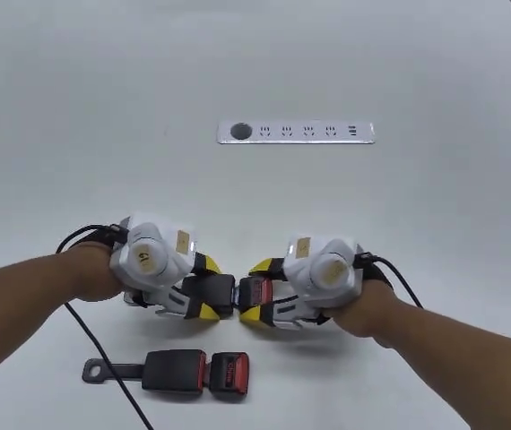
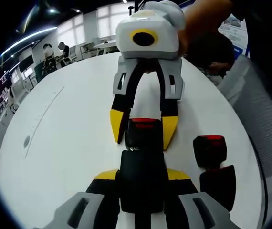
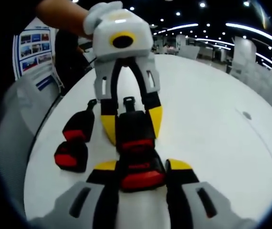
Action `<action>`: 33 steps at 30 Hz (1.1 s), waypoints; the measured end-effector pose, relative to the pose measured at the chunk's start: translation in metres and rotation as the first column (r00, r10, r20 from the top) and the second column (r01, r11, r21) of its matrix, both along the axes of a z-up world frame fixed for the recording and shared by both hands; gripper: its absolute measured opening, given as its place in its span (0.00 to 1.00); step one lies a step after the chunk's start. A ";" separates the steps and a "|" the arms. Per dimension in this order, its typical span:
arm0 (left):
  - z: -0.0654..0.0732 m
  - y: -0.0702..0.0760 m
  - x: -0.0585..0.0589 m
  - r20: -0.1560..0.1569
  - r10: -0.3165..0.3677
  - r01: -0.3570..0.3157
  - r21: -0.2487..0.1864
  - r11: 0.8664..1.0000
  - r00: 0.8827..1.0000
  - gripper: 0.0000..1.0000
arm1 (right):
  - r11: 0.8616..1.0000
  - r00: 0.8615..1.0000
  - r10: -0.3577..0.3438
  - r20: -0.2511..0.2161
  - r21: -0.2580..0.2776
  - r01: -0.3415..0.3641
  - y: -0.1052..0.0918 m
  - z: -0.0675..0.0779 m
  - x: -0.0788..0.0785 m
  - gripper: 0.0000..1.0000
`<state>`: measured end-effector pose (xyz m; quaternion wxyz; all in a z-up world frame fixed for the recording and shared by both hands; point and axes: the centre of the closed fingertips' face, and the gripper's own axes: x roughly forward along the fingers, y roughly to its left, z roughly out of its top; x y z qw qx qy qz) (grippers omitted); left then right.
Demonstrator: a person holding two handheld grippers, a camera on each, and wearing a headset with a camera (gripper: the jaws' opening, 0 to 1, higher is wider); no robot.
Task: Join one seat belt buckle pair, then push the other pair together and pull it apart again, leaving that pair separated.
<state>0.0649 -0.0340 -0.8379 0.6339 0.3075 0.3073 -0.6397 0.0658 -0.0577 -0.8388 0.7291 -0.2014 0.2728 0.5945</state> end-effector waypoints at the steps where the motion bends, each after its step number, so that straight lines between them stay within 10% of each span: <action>1: 0.000 0.000 0.000 -0.001 0.000 0.000 -0.001 1.000 1.000 0.36 | 1.000 1.000 0.001 0.001 -0.002 -0.001 0.000 0.000 0.001 0.38; 33: 0.000 0.000 0.000 -0.013 0.011 -0.011 -0.003 1.000 1.000 0.37 | 0.999 1.000 -0.019 0.014 -0.033 0.019 -0.033 0.002 -0.002 0.38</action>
